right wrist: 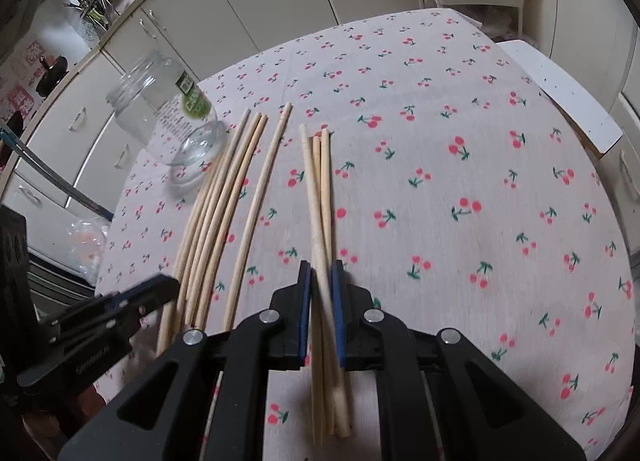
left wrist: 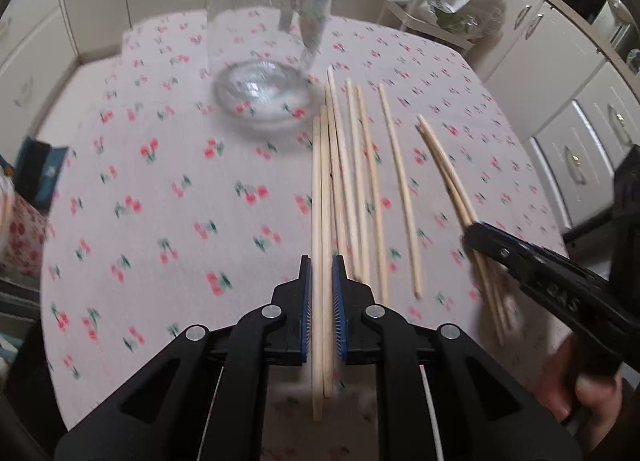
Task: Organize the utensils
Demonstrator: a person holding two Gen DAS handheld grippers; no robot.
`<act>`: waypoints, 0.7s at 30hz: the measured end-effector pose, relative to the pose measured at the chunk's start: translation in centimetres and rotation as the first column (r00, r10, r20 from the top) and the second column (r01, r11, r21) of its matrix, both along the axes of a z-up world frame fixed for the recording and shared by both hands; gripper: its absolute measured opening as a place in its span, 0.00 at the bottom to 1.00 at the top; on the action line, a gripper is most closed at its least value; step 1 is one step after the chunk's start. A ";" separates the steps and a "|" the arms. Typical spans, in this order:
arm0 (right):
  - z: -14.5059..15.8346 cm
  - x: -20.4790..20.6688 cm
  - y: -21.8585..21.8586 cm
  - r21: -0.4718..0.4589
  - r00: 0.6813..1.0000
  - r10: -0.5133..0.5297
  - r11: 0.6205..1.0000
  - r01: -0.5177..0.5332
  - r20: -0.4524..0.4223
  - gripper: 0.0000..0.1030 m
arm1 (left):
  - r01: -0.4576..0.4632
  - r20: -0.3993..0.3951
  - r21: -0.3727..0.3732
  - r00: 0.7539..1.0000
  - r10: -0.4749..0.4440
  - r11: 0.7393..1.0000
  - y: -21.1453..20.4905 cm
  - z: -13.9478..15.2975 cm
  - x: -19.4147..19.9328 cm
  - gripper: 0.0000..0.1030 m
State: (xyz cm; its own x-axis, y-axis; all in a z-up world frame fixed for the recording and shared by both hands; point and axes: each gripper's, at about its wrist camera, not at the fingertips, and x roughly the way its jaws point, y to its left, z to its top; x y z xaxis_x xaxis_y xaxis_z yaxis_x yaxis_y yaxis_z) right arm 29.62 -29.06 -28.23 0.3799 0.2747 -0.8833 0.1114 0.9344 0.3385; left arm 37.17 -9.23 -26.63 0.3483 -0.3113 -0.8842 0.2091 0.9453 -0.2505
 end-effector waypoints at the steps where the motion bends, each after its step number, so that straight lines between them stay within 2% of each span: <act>1: 0.0 -0.1 0.0 -0.004 1.000 0.006 1.000 -0.006 -0.001 0.11 | 0.010 -0.010 -0.006 1.000 -0.010 1.000 0.0 0.1 -0.2 0.09; 4: 0.5 0.0 0.2 -0.070 1.000 0.009 0.998 -0.008 0.009 0.12 | 0.006 -0.003 0.005 1.000 -0.006 1.000 0.2 0.2 -0.1 0.10; 5: 0.5 0.1 0.2 -0.085 1.000 0.006 0.996 -0.005 0.012 0.17 | -0.006 0.007 0.017 1.000 0.006 1.000 0.3 0.3 0.3 0.10; 6: 0.6 0.1 0.1 -0.087 1.000 -0.001 0.996 0.002 0.015 0.30 | -0.014 0.012 0.023 1.000 0.013 1.000 0.4 0.4 0.6 0.10; 8: 0.8 0.2 -0.1 -0.107 0.999 -0.006 0.994 0.009 0.032 0.39 | -0.019 0.025 0.024 1.000 0.018 1.000 0.5 0.5 1.3 0.10; 15: 0.7 2.5 -0.7 -0.119 0.999 0.004 0.993 0.001 0.047 0.39 | -0.007 0.065 0.075 0.998 0.003 0.997 -0.7 0.3 3.6 0.10; 18: 1.2 3.0 -1.8 -0.132 0.998 -0.026 0.991 0.034 0.066 0.39 | -0.005 0.063 0.064 0.998 0.001 0.998 -1.0 0.4 4.2 0.10; 21: 1.1 3.3 -2.1 -0.142 0.998 -0.011 0.990 0.019 0.059 0.38 | 0.010 0.063 0.068 0.998 -0.015 0.998 -1.3 0.3 4.2 0.10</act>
State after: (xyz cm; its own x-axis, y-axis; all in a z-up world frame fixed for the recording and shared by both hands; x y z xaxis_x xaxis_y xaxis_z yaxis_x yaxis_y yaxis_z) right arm 32.89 -31.12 -27.14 0.4350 0.1413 -0.8893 0.1099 0.9719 0.2081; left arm 41.41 -10.56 -26.32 0.4005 -0.2567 -0.8796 0.2344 0.9567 -0.1725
